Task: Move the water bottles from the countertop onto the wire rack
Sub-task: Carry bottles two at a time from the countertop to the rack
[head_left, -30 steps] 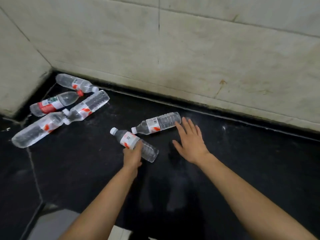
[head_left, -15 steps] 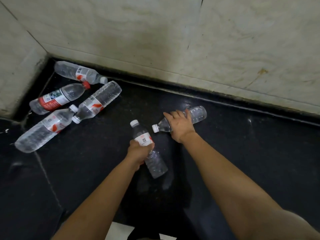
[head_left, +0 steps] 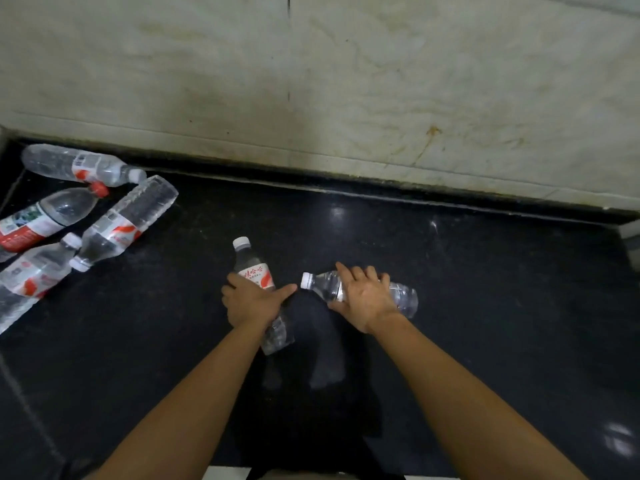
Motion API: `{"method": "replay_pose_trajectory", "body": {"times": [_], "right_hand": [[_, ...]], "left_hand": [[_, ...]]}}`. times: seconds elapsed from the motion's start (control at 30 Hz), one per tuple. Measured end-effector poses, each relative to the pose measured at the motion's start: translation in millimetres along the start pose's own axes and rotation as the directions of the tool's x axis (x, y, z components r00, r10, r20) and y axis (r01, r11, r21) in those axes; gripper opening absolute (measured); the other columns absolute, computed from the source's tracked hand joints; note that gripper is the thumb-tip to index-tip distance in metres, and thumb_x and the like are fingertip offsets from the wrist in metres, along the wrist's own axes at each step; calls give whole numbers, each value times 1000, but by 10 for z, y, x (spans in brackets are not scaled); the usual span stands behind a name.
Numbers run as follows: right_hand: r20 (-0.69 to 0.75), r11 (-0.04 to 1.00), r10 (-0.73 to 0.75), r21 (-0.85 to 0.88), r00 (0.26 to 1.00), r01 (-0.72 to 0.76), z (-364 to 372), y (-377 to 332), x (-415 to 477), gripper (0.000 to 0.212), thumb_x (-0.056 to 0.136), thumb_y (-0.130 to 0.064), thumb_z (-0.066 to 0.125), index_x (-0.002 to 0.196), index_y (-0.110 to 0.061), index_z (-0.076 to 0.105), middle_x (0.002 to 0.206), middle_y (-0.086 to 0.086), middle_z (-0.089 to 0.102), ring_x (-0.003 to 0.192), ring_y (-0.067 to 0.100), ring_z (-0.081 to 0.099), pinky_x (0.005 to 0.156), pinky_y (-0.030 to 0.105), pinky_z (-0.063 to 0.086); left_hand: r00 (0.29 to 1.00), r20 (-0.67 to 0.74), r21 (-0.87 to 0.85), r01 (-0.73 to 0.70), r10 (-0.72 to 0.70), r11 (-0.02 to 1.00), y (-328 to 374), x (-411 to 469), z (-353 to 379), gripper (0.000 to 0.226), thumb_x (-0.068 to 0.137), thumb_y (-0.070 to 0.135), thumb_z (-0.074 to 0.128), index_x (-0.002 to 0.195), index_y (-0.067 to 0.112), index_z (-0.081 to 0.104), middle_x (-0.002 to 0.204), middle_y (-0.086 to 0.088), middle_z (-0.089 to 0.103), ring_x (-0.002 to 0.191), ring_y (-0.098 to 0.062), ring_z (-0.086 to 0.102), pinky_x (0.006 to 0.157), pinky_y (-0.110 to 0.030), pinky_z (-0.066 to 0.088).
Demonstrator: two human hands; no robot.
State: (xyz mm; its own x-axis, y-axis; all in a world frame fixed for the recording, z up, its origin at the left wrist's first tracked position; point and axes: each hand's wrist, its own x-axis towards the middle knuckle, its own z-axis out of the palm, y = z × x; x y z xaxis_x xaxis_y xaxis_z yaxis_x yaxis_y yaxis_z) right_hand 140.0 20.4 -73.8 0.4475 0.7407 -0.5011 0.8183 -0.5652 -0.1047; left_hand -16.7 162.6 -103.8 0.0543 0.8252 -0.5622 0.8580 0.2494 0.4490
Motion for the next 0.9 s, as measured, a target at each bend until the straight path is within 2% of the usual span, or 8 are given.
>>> {"method": "replay_pose_trajectory", "body": {"times": [0.13, 0.37, 0.5, 0.57, 0.67, 0.77, 0.83, 0.9], "right_hand": [[3, 984, 105, 142, 994, -105, 153, 286, -238, 87, 98, -64, 47, 163, -23, 7, 155, 8, 36, 140, 32, 33, 116, 53, 26], [-69, 989, 110, 111, 991, -102, 324, 336, -398, 84, 100, -65, 42, 163, -21, 8, 149, 10, 41, 132, 33, 44, 112, 53, 33], [-60, 968, 155, 206, 986, -140, 327, 378, -552, 83, 99, -64, 45, 164, -24, 10, 152, 9, 42, 135, 34, 44, 114, 53, 32], [-36, 937, 176, 314, 984, -156, 313, 467, -675, 83, 97, -66, 47, 163, -29, 12, 155, 8, 42, 137, 33, 43, 114, 51, 32], [-44, 767, 256, 617, 966, -176, 290, 654, -951, 85, 93, -66, 56, 162, -33, 20, 154, 7, 45, 139, 29, 46, 112, 43, 37], [-71, 411, 441, 902, 895, -131, 248, 782, -1384, 74, 91, -58, 68, 155, -42, 35, 146, -10, 57, 133, 12, 55, 112, 32, 41], [-98, 260, 550, 964, 829, -59, 229, 846, -1688, 47, 92, -52, 70, 129, -67, 47, 120, -29, 69, 113, -7, 64, 104, 27, 48], [-128, 175, 615, 984, 778, 23, 196, 894, -2014, 37, 93, -49, 70, 110, -75, 51, 110, -34, 70, 102, -11, 66, 91, 20, 50]], "left_hand": [[989, -72, 44, -129, 132, 991, 9, -108, 170, 118, 60, 67, 85, 145, 8, 27, 142, -22, 40, 131, -40, 42, 99, -57, 45], [984, -26, 7, -175, 175, 985, -185, -443, 276, 82, 94, 63, 50, 148, 6, 29, 143, -25, 39, 132, -43, 39, 104, -57, 39], [989, 62, -82, -131, 137, 988, -222, -603, 268, 75, 94, 51, 62, 146, 4, 34, 143, -27, 41, 130, -45, 44, 109, -52, 39], [979, 137, -155, -129, 150, 979, -222, -646, 206, 66, 90, 46, 70, 132, 5, 41, 129, -23, 55, 109, -37, 60, 96, -48, 51], [942, 267, -213, -148, 204, 966, -216, -714, 151, 57, 85, 39, 79, 118, 7, 45, 112, -16, 66, 90, -28, 67, 83, -45, 58], [886, 372, -272, -182, 277, 945, -145, -854, 240, 54, 78, 32, 87, 113, 7, 54, 105, -13, 70, 93, -30, 71, 87, -51, 59], [834, 416, -326, -236, 363, 916, -7, -1016, 316, 39, 78, 28, 88, 102, 14, 60, 100, -11, 72, 92, -30, 73, 83, -47, 61], [754, 455, -390, -310, 474, 867, 193, -1224, 395, 28, 80, 26, 86, 97, 17, 65, 94, -7, 75, 90, -28, 74, 74, -38, 60]]}}
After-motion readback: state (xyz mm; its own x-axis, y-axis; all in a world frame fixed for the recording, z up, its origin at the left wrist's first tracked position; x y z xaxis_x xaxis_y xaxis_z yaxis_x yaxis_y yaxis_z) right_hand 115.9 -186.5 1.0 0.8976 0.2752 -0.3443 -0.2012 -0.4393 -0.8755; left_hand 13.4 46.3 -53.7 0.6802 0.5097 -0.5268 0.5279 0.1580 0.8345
